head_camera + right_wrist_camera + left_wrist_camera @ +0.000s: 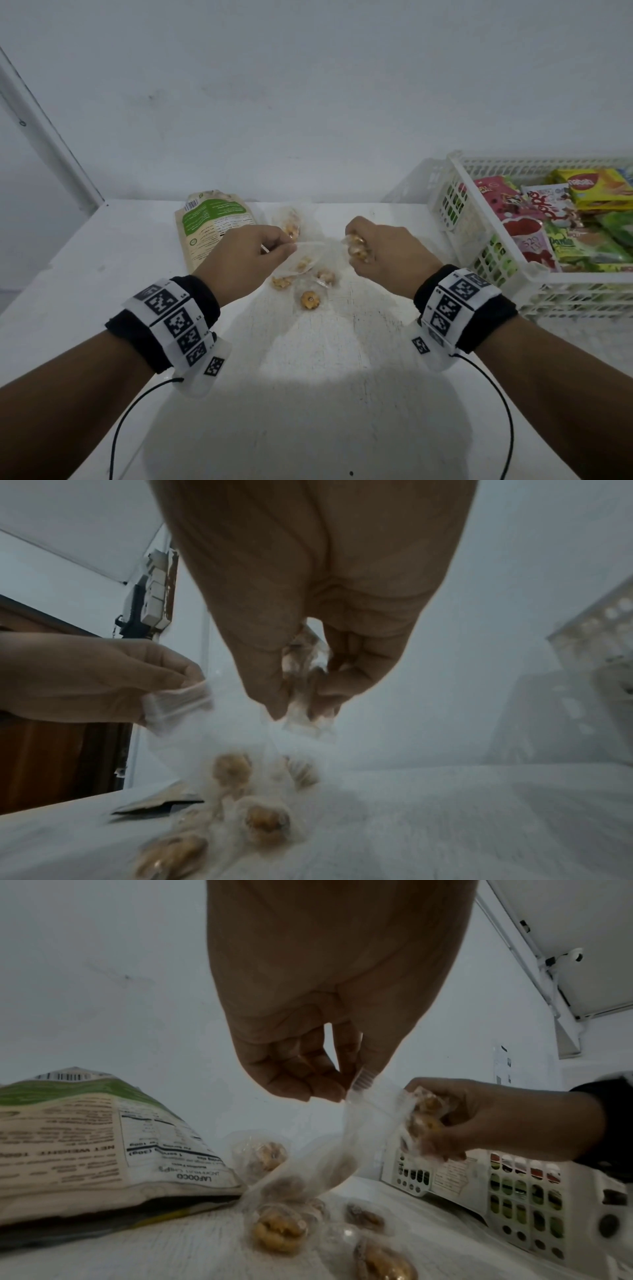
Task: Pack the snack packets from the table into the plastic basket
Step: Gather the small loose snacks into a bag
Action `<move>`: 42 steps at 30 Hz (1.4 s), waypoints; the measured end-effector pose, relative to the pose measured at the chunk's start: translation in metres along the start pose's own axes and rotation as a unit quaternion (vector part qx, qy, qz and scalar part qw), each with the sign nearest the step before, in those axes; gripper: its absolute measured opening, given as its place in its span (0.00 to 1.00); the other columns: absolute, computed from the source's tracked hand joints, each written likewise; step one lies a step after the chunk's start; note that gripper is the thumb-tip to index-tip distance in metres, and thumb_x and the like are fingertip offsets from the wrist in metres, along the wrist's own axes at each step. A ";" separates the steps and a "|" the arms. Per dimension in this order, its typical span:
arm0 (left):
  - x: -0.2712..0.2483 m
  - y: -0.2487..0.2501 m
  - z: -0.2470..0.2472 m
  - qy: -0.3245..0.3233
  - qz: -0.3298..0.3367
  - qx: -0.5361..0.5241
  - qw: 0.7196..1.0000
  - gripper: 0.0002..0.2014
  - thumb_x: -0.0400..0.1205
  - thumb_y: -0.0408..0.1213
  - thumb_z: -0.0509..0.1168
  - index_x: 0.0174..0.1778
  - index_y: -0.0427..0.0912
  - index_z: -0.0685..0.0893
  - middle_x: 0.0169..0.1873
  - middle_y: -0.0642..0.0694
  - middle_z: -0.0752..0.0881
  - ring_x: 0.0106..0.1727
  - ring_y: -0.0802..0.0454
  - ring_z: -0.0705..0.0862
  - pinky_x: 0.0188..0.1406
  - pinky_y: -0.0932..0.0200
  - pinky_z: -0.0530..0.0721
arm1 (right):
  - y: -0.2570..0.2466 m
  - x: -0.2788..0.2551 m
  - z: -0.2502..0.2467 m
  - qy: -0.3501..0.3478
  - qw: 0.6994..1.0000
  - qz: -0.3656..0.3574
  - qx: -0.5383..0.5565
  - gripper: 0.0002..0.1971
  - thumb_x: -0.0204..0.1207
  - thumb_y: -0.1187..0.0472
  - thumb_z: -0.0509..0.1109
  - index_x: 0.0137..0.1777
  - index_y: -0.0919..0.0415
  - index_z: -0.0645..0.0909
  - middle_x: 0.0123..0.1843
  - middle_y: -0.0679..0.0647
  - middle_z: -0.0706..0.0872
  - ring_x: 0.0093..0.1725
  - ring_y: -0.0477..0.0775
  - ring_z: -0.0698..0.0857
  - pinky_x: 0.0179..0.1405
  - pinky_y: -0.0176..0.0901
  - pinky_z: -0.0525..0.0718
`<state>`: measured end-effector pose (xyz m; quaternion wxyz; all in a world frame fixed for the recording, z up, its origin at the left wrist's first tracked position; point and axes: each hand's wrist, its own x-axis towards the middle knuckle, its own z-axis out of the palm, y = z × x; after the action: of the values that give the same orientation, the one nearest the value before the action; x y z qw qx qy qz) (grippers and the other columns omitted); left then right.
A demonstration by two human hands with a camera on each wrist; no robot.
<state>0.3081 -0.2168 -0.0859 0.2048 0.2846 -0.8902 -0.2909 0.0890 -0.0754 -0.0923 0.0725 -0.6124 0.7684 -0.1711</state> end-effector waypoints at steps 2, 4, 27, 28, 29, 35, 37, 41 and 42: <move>0.001 0.001 0.001 -0.002 0.003 0.001 1.000 0.09 0.87 0.48 0.67 0.44 0.54 0.90 0.30 0.75 0.83 0.31 0.71 0.81 0.29 0.77 0.72 | -0.004 -0.002 -0.004 0.045 0.998 -0.001 0.046 0.15 0.81 0.50 0.73 0.62 0.49 0.72 0.44 0.49 0.86 0.41 0.52 0.84 0.42 0.50 0.83; 0.003 0.003 0.002 -0.001 0.003 0.004 1.000 0.09 0.87 0.47 0.67 0.44 0.53 0.90 0.28 0.75 0.83 0.29 0.71 0.80 0.28 0.76 0.72 | -0.010 -0.005 -0.006 0.077 0.995 -0.006 0.069 0.19 0.80 0.45 0.74 0.64 0.48 0.72 0.47 0.47 0.86 0.42 0.49 0.85 0.44 0.48 0.84; -0.001 0.008 0.004 -0.006 0.012 -0.024 1.000 0.10 0.88 0.42 0.65 0.46 0.49 0.91 0.33 0.57 0.87 0.32 0.68 0.81 0.32 0.76 0.72 | -0.035 -0.014 0.014 0.051 0.964 -0.259 0.041 0.28 0.68 0.79 0.70 0.65 0.53 0.81 0.67 0.49 0.79 0.56 0.46 0.80 0.50 0.31 0.79; -0.001 0.009 0.004 -0.009 0.015 -0.027 0.999 0.10 0.88 0.42 0.66 0.46 0.48 0.91 0.32 0.59 0.86 0.31 0.69 0.80 0.32 0.77 0.72 | -0.035 -0.014 0.015 0.060 0.963 -0.259 0.032 0.28 0.69 0.79 0.70 0.66 0.53 0.81 0.68 0.50 0.77 0.54 0.44 0.79 0.45 0.28 0.77; -0.002 0.011 0.005 -0.011 0.018 -0.029 0.999 0.10 0.88 0.41 0.66 0.46 0.48 0.92 0.31 0.60 0.86 0.31 0.70 0.80 0.32 0.77 0.72 | -0.035 -0.015 0.015 0.065 0.962 -0.264 0.017 0.28 0.70 0.79 0.70 0.66 0.52 0.81 0.66 0.50 0.77 0.51 0.43 0.77 0.43 0.28 0.74; -0.002 0.014 0.005 -0.030 0.025 -0.034 0.999 0.10 0.88 0.42 0.66 0.46 0.51 0.92 0.31 0.68 0.85 0.30 0.69 0.80 0.32 0.76 0.72 | -0.028 -0.012 0.022 0.097 0.951 -0.284 -0.079 0.28 0.72 0.81 0.67 0.68 0.55 0.82 0.63 0.53 0.85 0.53 0.59 0.82 0.47 0.53 0.83; -0.001 0.013 0.004 -0.033 0.030 -0.036 0.998 0.10 0.88 0.44 0.66 0.46 0.53 0.92 0.34 0.65 0.88 0.33 0.67 0.82 0.33 0.75 0.73 | -0.026 -0.012 0.024 0.101 0.949 -0.284 -0.096 0.30 0.71 0.81 0.68 0.69 0.54 0.81 0.65 0.52 0.85 0.54 0.60 0.82 0.47 0.56 0.84; 0.001 0.011 0.002 -0.027 0.022 -0.034 0.999 0.10 0.88 0.45 0.66 0.46 0.54 0.92 0.35 0.66 0.88 0.36 0.65 0.84 0.35 0.75 0.73 | -0.030 -0.017 0.019 0.100 0.961 -0.252 -0.064 0.31 0.72 0.78 0.72 0.71 0.49 0.81 0.73 0.55 0.79 0.56 0.56 0.80 0.47 0.49 0.86; 0.001 0.010 0.001 -0.025 0.020 -0.034 0.999 0.10 0.88 0.45 0.65 0.46 0.54 0.91 0.36 0.65 0.88 0.36 0.65 0.84 0.35 0.75 0.72 | -0.031 -0.018 0.016 0.103 0.963 -0.243 -0.046 0.31 0.73 0.75 0.72 0.73 0.48 0.79 0.73 0.55 0.77 0.57 0.55 0.80 0.46 0.46 0.85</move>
<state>0.3023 -0.2103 -0.0799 0.1975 0.2522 -0.8903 -0.3237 0.1267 -0.0670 -0.0984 -0.0786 -0.7626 0.6066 -0.2105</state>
